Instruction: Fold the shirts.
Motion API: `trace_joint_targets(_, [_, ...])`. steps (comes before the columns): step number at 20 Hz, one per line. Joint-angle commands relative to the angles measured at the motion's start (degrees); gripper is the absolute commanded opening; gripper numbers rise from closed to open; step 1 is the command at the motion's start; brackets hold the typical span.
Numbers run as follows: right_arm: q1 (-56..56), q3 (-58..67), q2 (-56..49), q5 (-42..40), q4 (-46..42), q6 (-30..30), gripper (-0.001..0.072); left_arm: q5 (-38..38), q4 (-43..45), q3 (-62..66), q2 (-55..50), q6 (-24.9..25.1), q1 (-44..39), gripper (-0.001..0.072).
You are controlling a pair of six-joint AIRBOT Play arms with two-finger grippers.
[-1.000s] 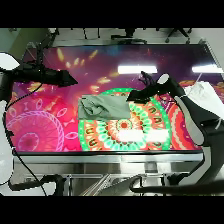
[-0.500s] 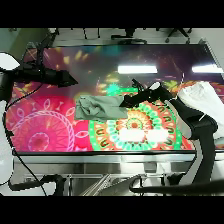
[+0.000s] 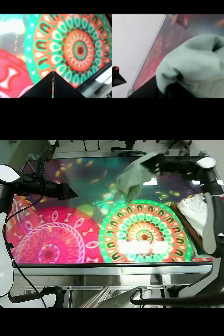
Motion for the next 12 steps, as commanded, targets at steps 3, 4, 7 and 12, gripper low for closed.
trace_joint_targets(3, [-18.97, 4.28, 3.13, -1.84, -18.01, 12.13, 0.0026, -1.09, 0.0, 0.0, 0.02, 0.02, -0.02, 0.0016])
trace_joint_targets(4, [-22.84, 4.28, 2.8, -0.72, -19.56, 13.92, 0.0026, -1.09, 0.0, -0.02, 0.02, 0.02, -0.02, 0.0016])
trace_joint_targets(7, [-31.23, 4.28, 2.62, 6.88, -19.52, 14.53, 0.0026, -1.01, 0.0, -0.02, 0.0, 0.02, -0.02, 0.0016])
trace_joint_targets(12, [-37.86, 4.28, 7.82, 15.67, -28.24, 24.28, 0.0026, -0.74, -0.02, -0.02, -0.02, 0.02, -0.04, 0.0016])
